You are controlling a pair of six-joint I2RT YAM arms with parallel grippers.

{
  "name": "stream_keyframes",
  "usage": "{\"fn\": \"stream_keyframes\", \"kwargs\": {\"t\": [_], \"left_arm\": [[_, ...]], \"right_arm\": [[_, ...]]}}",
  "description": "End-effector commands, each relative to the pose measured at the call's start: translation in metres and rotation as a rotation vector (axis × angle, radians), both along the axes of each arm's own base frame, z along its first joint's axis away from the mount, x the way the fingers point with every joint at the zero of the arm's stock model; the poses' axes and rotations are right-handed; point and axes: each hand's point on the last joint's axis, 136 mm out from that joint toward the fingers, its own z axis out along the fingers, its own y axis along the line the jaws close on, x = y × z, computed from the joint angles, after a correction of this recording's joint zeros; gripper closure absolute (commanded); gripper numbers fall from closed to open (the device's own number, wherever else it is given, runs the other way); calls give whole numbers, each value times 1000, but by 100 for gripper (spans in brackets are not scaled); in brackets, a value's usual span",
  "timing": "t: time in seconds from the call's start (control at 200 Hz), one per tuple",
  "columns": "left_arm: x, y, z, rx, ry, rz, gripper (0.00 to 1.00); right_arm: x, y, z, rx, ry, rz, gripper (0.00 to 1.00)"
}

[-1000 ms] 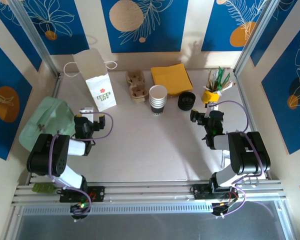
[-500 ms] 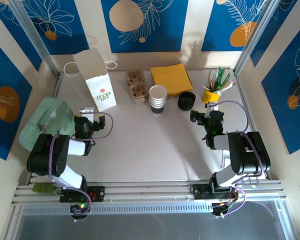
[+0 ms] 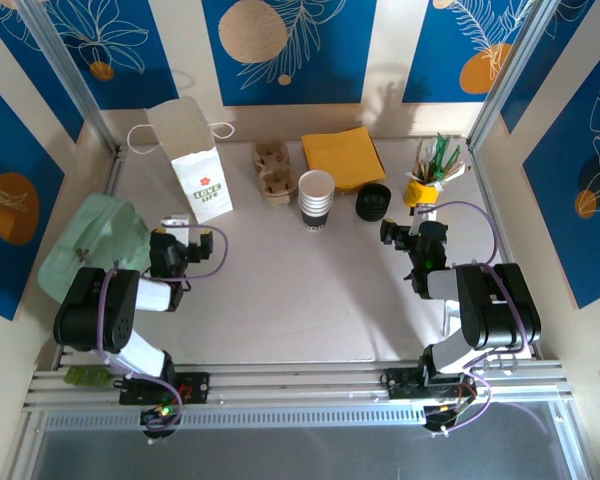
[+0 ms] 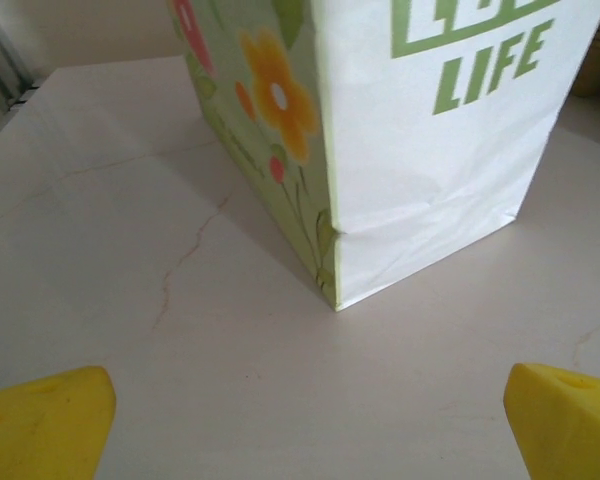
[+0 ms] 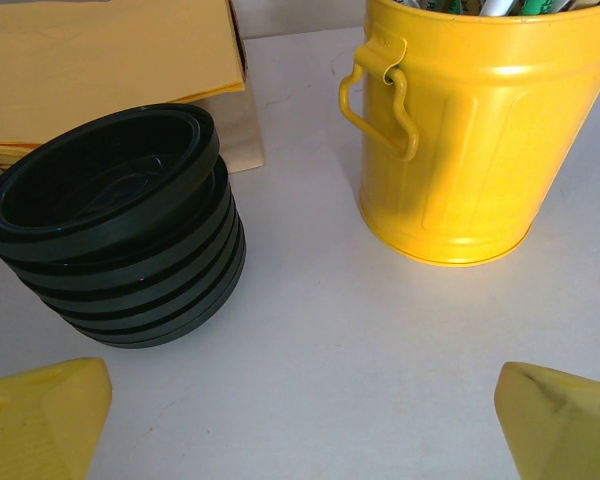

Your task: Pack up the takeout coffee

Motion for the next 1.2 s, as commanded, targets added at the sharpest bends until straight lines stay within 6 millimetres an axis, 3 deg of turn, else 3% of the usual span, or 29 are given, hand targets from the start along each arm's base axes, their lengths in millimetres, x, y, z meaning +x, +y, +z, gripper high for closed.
{"fn": "stream_keyframes", "kwargs": {"t": [0.0,0.23,0.495,0.565,0.695,0.815,0.915,1.11,1.196], "left_arm": [[0,-4,18,10,-76,-30,1],[-27,16,55,-25,-127,106,1],[-65,32,89,-123,-30,233,1],[-77,33,99,-195,-2,263,1],[-101,24,106,-333,183,294,1],[-106,-15,107,-466,339,144,1],[-113,-39,114,-528,406,27,1],[-134,-44,139,-495,459,-22,0],[-141,-50,149,-502,467,-67,1]], "right_arm": [[2,0,11,15,-42,12,1],[-11,-7,40,44,-40,-29,1],[-49,-19,79,427,167,-210,1],[-62,-5,90,537,262,-193,1],[-74,45,123,611,345,24,1],[-78,68,139,537,431,26,3],[-71,82,147,457,497,7,7],[-43,118,159,295,549,4,10],[-27,134,158,282,585,15,17]]}}
